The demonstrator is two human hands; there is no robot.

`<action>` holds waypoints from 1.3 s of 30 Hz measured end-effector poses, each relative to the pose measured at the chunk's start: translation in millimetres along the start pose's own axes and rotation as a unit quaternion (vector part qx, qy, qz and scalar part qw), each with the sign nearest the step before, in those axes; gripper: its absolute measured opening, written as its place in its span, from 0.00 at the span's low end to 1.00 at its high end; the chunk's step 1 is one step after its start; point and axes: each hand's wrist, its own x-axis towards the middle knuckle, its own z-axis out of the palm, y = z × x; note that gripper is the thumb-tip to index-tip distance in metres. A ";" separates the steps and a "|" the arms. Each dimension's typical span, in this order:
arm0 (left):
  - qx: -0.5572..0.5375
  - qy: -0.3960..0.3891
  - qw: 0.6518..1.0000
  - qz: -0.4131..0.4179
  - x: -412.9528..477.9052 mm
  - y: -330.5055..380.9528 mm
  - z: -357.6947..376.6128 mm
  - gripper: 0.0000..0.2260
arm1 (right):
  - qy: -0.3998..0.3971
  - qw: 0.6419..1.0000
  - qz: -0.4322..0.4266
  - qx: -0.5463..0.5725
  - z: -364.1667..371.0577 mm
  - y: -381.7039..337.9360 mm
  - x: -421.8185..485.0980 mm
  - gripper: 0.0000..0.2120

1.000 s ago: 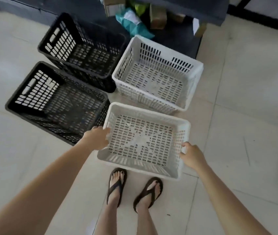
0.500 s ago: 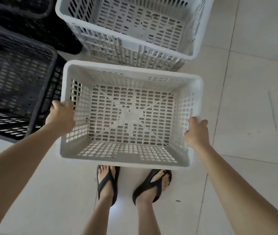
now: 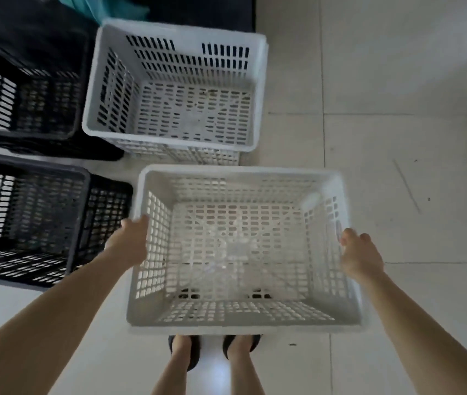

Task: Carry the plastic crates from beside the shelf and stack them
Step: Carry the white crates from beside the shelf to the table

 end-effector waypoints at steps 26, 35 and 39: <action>-0.036 0.025 0.982 0.182 -14.8 399.5 -504.2 0.19 | 0.073 0.994 0.036 0.069 -573.0 167.3 198.4 0.31; -0.040 0.120 0.985 0.116 123.7 515.4 -629.7 0.21 | 0.051 0.991 -0.013 0.121 -709.1 113.9 429.7 0.33; -0.046 0.113 0.989 0.088 194.7 561.9 -681.8 0.19 | 0.031 0.992 -0.018 0.123 -763.9 81.7 532.8 0.36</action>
